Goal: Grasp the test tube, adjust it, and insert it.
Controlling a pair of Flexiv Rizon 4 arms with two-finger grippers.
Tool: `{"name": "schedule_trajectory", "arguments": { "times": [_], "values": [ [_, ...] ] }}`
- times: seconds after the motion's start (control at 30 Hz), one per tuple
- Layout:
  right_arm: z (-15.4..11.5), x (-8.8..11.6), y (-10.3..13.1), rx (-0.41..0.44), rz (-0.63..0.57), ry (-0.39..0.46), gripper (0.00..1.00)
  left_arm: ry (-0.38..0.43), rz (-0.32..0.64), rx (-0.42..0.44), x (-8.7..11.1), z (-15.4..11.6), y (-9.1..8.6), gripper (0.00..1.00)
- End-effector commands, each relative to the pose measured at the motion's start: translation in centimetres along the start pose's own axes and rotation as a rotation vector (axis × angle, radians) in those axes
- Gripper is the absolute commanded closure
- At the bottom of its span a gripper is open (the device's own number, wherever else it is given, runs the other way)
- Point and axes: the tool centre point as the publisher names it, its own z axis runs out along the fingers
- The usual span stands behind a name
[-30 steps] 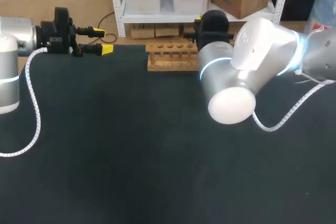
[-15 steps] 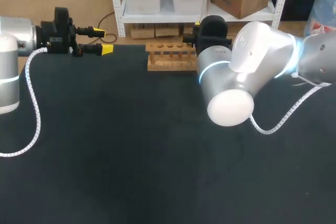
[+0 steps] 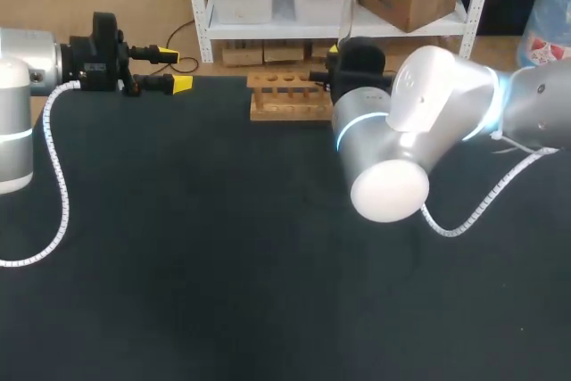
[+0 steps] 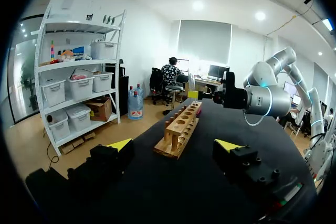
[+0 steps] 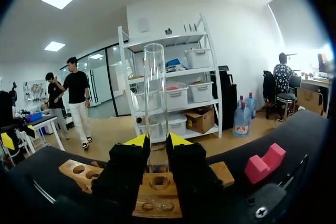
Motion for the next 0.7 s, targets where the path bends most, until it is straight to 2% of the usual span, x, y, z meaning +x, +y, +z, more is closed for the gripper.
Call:
{"name": "schedule_trajectory", "arguments": {
  "times": [0.03, 0.27, 0.63, 0.67, 0.7],
  "values": [
    [-0.05, 0.69, -0.32, -0.1, 0.011, -0.012, 1.0, -0.005, 0.003, -0.004, 0.14, -0.05, -0.15, 0.0],
    [-0.08, 1.48, -0.43, -0.097, 0.024, -0.015, 1.0, -0.005, 0.003, -0.004, 0.14, -0.05, -0.15, 0.0],
    [0.1, 1.67, -0.38, -0.109, 0.016, -0.004, 1.0, -0.005, 0.003, -0.004, 0.14, -0.05, -0.15, 0.0],
    [0.11, 1.67, -0.38, -0.109, 0.016, -0.004, 0.96, -0.005, 0.003, -0.004, 0.14, -0.05, -0.15, 0.0],
    [0.11, 1.64, -0.38, -0.109, 0.015, -0.003, 0.81, -0.005, 0.003, -0.004, 0.14, -0.05, -0.15, 0.0]
  ]
}}
